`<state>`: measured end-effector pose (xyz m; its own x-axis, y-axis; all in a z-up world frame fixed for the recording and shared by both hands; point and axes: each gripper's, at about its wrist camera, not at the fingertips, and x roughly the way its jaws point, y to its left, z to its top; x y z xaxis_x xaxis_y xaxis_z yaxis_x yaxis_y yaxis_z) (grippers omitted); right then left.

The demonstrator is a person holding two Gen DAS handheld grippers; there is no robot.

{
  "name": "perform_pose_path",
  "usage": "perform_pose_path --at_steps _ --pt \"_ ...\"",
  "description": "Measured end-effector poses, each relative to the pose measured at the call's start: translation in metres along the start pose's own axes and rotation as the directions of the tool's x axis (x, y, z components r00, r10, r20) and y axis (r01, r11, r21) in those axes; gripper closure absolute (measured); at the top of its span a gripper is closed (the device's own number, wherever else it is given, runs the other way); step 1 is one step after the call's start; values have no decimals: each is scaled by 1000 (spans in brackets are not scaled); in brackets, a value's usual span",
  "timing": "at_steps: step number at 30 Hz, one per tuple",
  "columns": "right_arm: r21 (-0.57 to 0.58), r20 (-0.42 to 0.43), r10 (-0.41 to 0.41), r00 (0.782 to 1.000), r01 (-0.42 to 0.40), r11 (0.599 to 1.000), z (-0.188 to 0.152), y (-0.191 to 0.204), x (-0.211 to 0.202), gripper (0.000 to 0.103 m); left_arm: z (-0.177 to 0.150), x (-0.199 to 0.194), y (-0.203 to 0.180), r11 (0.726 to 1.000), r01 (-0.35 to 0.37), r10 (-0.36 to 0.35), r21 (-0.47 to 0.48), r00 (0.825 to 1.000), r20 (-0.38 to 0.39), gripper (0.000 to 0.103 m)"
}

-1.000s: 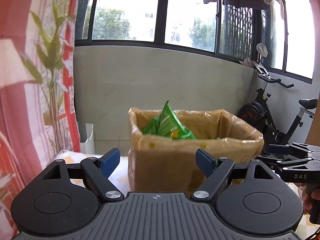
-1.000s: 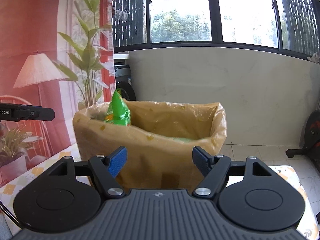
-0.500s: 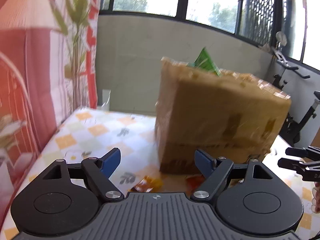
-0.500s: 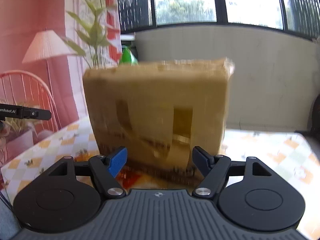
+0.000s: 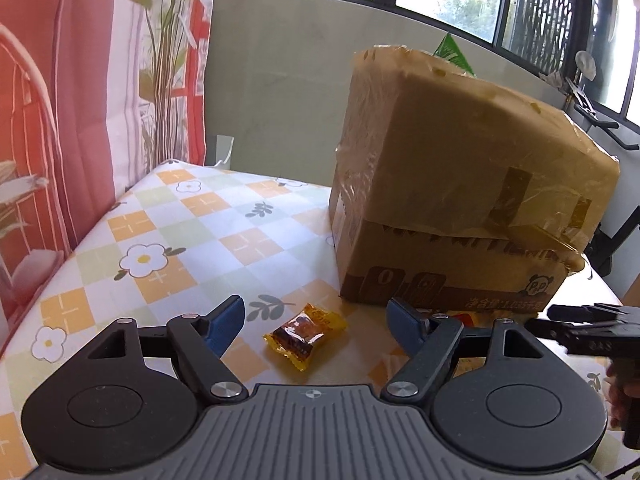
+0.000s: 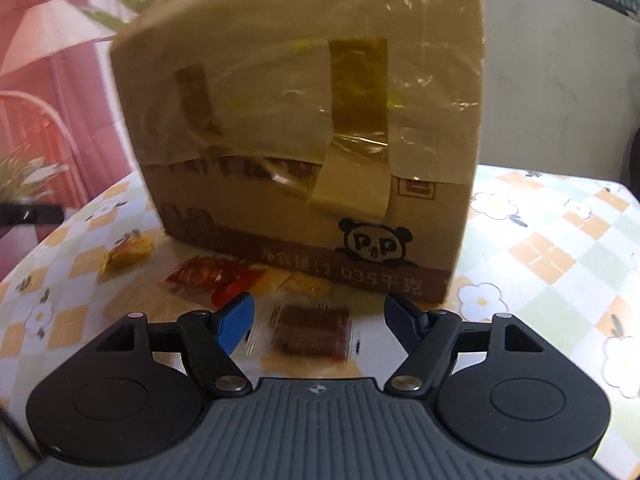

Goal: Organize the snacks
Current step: 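Move both grippers back toward the table snacks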

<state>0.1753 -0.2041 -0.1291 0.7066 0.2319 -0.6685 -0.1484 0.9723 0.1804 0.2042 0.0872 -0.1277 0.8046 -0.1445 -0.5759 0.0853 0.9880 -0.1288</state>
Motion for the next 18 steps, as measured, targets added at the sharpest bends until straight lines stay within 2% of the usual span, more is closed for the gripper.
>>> perform_pose_path --at_steps 3,7,8,10,11,14,18 --pt "62 -35 -25 999 27 998 7 2 18 28 -2 4 0 1000 4 -4 -10 1000 -4 23" --pt "86 -67 -42 997 48 995 10 8 34 30 -6 9 2 1000 0 0 -7 1000 -14 23" --pt "92 -66 -44 997 50 995 10 9 36 32 -7 10 3 1000 -1 1 -9 1000 -18 23" --pt "96 -72 -57 996 64 993 10 11 41 44 -8 12 6 1000 -8 8 -14 1000 -28 23" --pt "94 -79 -65 995 73 993 9 12 43 47 -10 13 7 1000 -12 11 -17 999 -32 24" --pt "92 -75 -59 995 65 994 5 12 42 53 -13 13 10 1000 -17 16 -23 999 -40 24" --pt "79 -79 -35 996 41 996 -4 8 29 54 -16 13 11 1000 -19 18 -22 999 -50 24"
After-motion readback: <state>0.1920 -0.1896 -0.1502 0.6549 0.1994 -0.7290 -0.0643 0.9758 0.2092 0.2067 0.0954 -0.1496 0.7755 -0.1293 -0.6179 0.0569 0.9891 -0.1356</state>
